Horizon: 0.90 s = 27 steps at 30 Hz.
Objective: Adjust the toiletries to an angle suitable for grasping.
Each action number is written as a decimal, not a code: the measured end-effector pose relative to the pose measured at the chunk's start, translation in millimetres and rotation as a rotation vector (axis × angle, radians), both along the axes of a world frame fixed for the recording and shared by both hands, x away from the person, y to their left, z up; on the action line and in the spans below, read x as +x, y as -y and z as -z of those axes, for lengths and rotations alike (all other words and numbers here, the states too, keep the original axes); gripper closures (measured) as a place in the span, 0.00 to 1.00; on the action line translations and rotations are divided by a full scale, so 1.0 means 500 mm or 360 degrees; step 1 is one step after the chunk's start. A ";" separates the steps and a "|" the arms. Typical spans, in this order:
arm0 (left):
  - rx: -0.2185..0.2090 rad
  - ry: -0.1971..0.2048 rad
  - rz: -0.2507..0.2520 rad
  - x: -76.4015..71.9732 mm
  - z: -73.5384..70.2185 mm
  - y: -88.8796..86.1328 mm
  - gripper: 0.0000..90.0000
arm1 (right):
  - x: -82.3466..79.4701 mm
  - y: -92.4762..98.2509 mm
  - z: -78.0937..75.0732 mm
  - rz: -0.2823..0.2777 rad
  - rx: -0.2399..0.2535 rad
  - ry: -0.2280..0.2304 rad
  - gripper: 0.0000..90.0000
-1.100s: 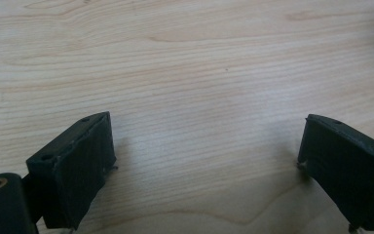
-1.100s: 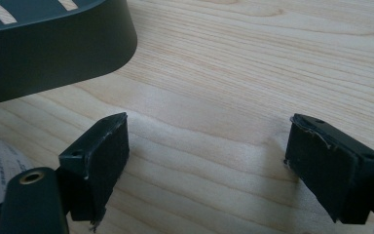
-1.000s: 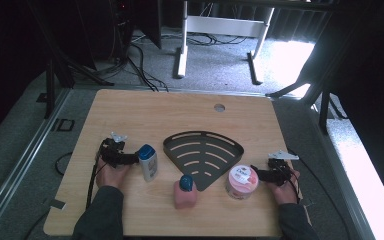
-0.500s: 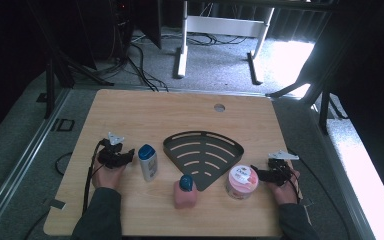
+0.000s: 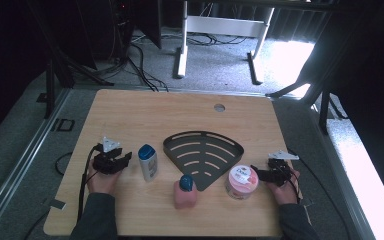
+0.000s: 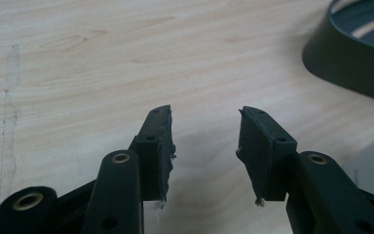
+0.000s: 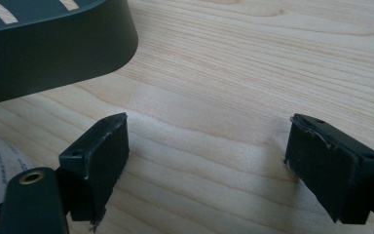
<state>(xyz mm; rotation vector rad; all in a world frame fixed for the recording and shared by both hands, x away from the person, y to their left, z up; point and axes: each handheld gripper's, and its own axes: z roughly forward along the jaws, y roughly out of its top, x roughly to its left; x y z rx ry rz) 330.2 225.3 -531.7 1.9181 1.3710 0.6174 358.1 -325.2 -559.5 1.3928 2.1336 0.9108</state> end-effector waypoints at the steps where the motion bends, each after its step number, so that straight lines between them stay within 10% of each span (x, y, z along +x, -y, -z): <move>1: 0.0007 -0.0009 0.0004 -0.003 0.000 0.001 0.62 | 0.000 0.000 0.000 0.0000 0.0000 0.0000 0.17; 15: 0.0019 -0.0050 0.0153 -0.049 -0.017 0.019 0.96 | 0.000 0.000 0.000 -0.0001 0.0002 0.0000 0.17; 27: 0.0036 -0.0062 0.0236 -0.077 -0.020 0.041 1.00 | -0.001 0.002 0.000 -0.0018 -0.0001 0.0002 0.17</move>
